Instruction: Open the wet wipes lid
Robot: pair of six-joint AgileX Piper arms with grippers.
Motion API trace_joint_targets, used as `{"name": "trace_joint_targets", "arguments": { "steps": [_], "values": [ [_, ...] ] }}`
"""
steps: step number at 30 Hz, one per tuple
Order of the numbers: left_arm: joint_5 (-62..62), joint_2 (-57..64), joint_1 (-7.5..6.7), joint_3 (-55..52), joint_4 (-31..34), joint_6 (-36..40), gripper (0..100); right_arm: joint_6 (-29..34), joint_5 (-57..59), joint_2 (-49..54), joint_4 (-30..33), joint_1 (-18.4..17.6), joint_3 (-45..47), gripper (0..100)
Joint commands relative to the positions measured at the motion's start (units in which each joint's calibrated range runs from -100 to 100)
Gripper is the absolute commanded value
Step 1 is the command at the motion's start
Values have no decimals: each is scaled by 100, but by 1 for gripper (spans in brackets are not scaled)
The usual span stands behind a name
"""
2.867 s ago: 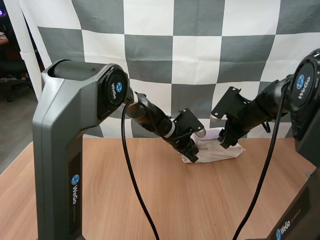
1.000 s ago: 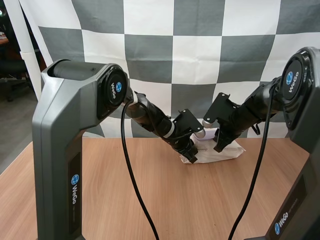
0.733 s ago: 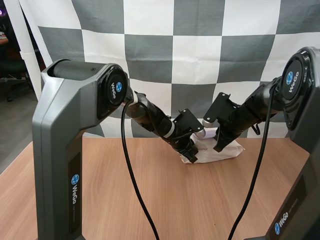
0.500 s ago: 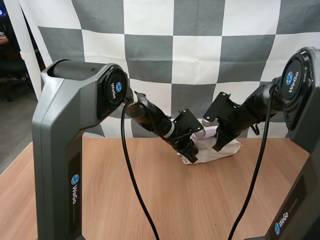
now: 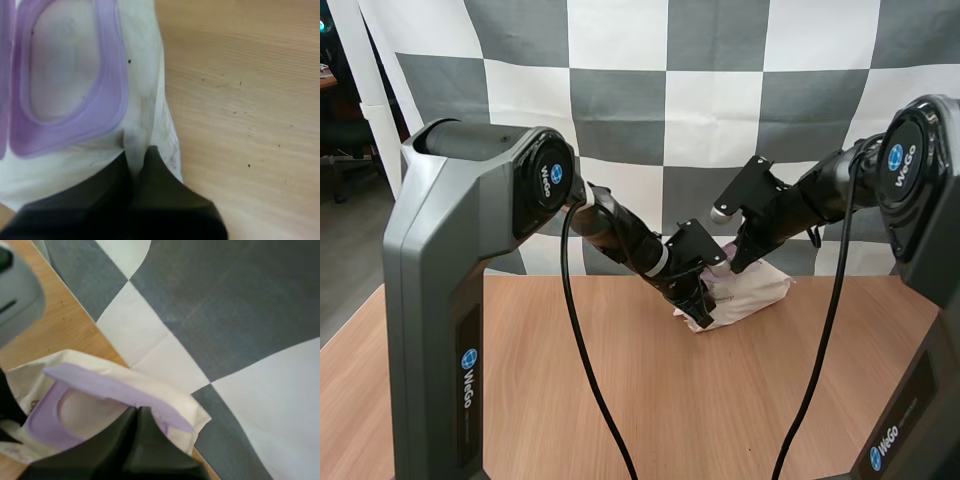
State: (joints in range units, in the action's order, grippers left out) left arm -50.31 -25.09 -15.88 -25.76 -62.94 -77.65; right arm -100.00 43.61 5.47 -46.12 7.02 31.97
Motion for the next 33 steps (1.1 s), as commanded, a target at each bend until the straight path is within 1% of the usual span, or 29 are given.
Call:
{"name": "trace_joint_targets", "arguments": {
  "steps": [1, 12, 19, 23, 25, 27, 28, 29, 30, 31, 32, 33],
  "values": [
    [-86, -1, 0, -4, -8, 1, 0, 0, 129, -1, -69, 3, -62, 0],
    [-127, -1, 0, -4, 16, 1, 0, 0, 289, -243, -718, 3, -514, 0],
    [-127, -1, 0, -4, 16, 1, 0, 0, 281, -180, -717, 56, -527, 0],
    [-127, -1, 0, -4, 63, 1, 0, 0, 365, 62, -717, 288, -527, 0],
    [-127, -1, 0, -4, 90, 9, 0, 0, 831, 190, -559, 435, -527, 0],
    [-135, -1, 0, -4, 101, 8, 0, 0, 1417, 325, -236, 561, -527, 1],
    [-135, -1, 0, -4, 101, 8, 0, 0, 1709, 384, -74, 610, -527, 15],
    [-135, -1, 0, -4, 101, 8, 0, 0, 1948, 427, 82, 631, -527, 33],
    [-135, -1, 0, -4, 101, 8, 0, 0, 2101, 456, 234, 639, -527, 54],
    [-135, -1, 0, -4, 101, 8, 0, 0, 2180, 459, 338, 639, -527, 72],
    [-135, -1, 0, -4, 101, 8, 0, 0, 2204, 459, 419, 639, -527, 94],
    [-135, -1, 0, -4, 117, 8, 0, 0, 2204, 459, 495, 639, -527, 100]
  ]
}}
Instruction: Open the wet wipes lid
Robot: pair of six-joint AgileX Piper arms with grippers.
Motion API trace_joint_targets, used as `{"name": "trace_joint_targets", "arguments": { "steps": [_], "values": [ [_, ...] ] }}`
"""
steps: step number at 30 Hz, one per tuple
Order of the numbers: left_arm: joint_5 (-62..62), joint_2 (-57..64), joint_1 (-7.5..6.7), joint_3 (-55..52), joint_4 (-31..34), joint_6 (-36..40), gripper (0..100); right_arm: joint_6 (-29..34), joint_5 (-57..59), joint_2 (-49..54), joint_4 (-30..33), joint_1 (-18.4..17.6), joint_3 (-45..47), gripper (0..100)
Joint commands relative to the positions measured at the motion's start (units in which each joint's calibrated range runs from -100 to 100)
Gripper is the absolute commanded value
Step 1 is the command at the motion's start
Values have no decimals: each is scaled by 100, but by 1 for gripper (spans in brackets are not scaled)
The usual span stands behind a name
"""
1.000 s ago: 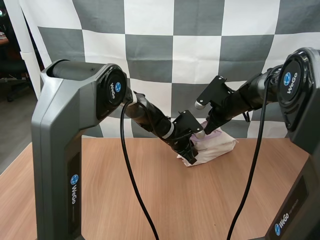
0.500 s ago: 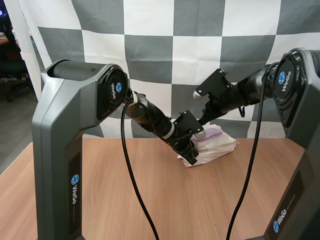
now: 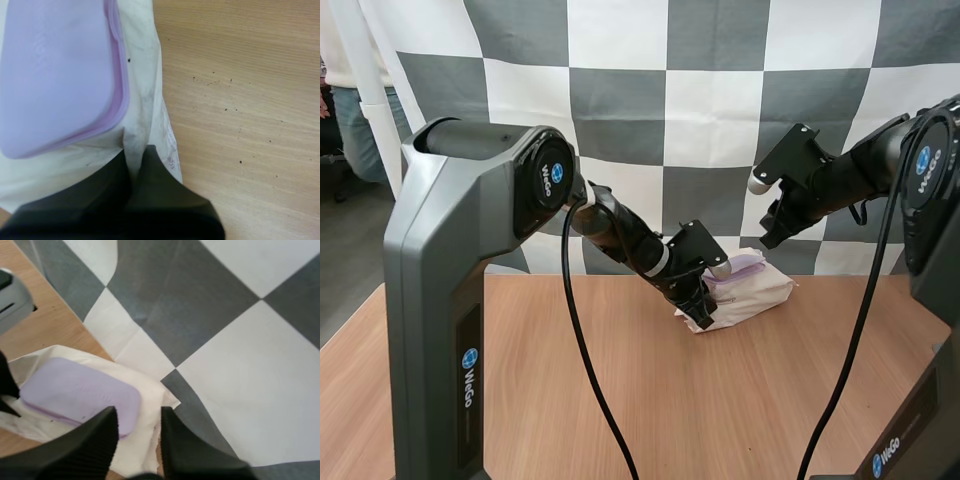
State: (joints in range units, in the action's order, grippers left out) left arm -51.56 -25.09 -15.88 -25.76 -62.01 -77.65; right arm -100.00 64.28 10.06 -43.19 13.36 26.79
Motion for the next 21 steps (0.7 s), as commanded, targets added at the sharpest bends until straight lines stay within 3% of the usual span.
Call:
{"name": "trace_joint_targets", "arguments": {
  "steps": [1, 8, 13, 21],
  "values": [
    [-10, -1, 0, -4, 64, 34, 0, 0, 137, 0, 266, 5, -9, 100],
    [-10, -1, 0, -4, 196, 103, 0, 0, 176, -29, 349, 5, -9, 100],
    [-10, -1, 0, -4, 265, 113, 0, 0, 240, -159, 979, -119, 166, 100],
    [-26, -1, 0, -4, 333, 113, 0, 0, -933, -261, 1496, -502, 444, 100]
  ]
}}
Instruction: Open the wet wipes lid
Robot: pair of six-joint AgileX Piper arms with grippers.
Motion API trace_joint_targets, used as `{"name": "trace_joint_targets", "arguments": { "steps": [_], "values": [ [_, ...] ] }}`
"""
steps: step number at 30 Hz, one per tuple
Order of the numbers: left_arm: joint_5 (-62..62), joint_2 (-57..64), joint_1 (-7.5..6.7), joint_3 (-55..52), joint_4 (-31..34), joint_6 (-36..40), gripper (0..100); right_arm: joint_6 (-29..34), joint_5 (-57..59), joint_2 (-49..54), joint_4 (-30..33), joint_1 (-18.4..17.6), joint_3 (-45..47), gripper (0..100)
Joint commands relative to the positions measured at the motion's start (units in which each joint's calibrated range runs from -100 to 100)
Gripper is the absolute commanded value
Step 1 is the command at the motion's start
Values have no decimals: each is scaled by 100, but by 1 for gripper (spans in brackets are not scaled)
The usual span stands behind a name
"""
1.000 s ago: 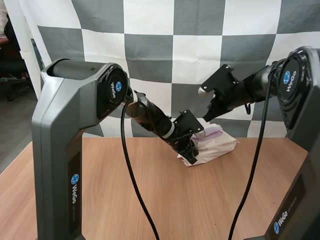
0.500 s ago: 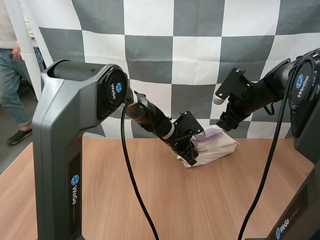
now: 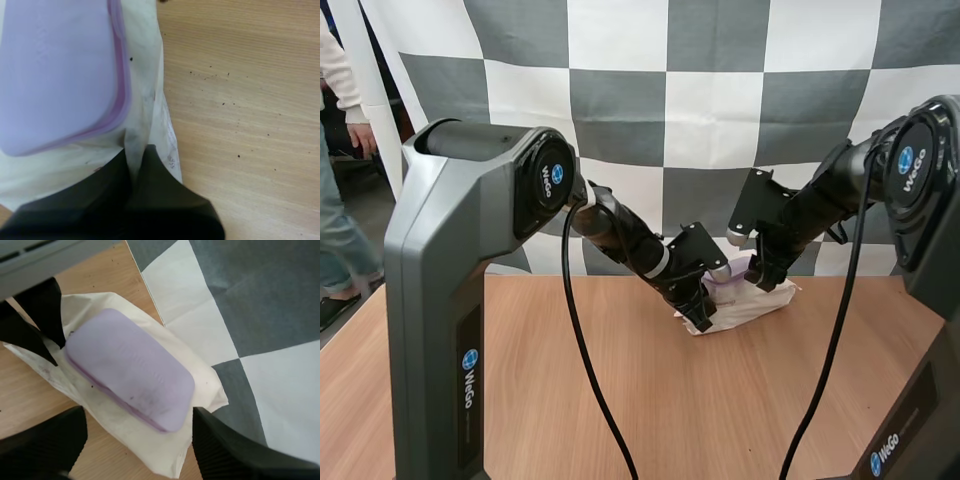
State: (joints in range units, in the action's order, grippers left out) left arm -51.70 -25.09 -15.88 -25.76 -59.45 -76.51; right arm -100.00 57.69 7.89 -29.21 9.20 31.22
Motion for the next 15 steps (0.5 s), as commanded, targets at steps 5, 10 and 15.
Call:
{"name": "trace_joint_targets", "arguments": {
  "steps": [5, 10, 15],
  "values": [
    [-9, -1, 0, -4, 101, 22, 0, 0, -885, -196, 161, -148, 2, 100],
    [-9, -1, 0, -4, 138, 22, 0, 0, -1059, -385, 189, -148, 2, 100],
    [-9, -1, 0, -4, 138, 22, 0, 0, -1121, -418, 153, -154, 2, 100]
  ]
}}
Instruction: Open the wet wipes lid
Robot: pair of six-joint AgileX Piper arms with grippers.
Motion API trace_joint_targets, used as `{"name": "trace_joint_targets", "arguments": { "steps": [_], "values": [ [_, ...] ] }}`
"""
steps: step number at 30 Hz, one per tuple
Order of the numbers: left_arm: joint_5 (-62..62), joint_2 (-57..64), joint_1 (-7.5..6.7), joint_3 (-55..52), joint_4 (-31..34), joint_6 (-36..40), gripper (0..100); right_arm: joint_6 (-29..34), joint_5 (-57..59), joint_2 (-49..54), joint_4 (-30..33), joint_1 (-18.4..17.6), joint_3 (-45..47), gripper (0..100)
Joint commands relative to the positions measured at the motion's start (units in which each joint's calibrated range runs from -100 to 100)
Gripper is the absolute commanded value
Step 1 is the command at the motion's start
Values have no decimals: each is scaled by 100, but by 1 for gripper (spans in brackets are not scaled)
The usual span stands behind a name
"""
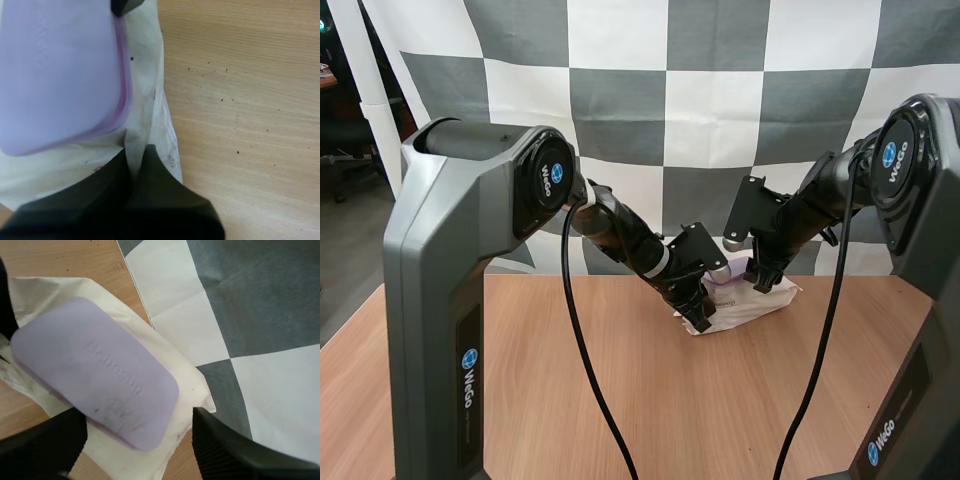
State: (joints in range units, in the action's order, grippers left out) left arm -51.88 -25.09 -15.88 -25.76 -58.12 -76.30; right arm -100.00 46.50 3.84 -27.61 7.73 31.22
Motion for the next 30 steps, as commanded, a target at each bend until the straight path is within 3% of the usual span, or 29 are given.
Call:
{"name": "trace_joint_targets", "arguments": {
  "steps": [1, 3, 4, 6, 8, 11, 30],
  "values": [
    [8, -1, 0, -4, 6, 0, 0, 0, -2, -12, -6, -18, 2, 100],
    [8, -1, 0, -4, 6, 0, 0, 0, -51, -12, -38, -37, 2, 97],
    [8, -1, 0, -4, 6, 0, 0, 0, -99, -12, -82, -39, 2, 89],
    [-54, -1, 0, -4, 2, 0, 0, 0, -118, -12, -251, -39, 2, 67],
    [-63, -1, 0, -4, 2, 0, 0, 0, -118, -12, -294, -39, 2, 28],
    [-63, -1, 0, -4, 2, 0, 0, 0, -118, -12, -294, -39, 2, 0],
    [-372, -1, 0, -4, 19, 62, 0, 0, -134, -381, -1288, -195, -668, 0]
  ]
}}
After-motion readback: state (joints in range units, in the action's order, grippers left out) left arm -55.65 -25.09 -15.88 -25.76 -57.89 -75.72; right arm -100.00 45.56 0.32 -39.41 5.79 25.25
